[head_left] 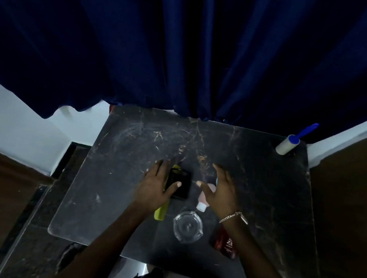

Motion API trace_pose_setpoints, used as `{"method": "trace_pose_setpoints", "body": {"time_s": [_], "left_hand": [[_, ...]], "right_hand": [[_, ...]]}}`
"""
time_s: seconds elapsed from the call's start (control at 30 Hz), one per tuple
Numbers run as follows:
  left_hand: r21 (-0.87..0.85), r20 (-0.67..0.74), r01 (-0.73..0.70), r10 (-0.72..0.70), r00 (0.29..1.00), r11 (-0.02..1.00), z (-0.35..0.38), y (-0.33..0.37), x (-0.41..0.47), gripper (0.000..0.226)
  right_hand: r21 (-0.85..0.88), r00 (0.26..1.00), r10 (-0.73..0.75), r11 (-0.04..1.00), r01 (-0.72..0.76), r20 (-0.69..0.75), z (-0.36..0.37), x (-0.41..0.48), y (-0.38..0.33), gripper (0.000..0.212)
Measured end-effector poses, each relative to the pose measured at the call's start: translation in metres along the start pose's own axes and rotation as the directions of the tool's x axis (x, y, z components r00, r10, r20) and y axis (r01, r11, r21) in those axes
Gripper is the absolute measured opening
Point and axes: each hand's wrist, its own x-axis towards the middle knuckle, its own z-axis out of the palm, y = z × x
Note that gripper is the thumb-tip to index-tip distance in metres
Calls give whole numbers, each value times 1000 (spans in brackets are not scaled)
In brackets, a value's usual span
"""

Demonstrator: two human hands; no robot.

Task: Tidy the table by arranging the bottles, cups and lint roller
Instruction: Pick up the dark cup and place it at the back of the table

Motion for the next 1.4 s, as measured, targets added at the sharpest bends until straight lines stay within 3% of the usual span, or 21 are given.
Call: {"method": "trace_pose_setpoints", "body": {"time_s": [0.13,0.33,0.57,0.93,1.27,1.4], "left_hand": [[-188,68,78,-66,996,979,4,-11,2,73],[-393,168,230,-176,970,890,7,-9,17,48],[-446,295,409,-300,907,796,13,-6,24,43],[-489,357,492,-350,866,720,7,-5,23,37],[-684,269,431,-346,899,588,-21,-32,26,22],[-728,220,384,-337,916,568,-43,-52,35,40]], "right_hand": [[76,984,175,981,-178,39,31,5,-12,71],[66,899,401,906,-417,173,65,18,-22,63],[-71,878,402,915,-398,260,84,22,-35,48],[-86,883,392,920,-383,259,87,17,-43,44],[104,944,275,949,-296,180,93,27,-75,33],[102,955,223,964,-246,197,103,40,-100,39]]}}
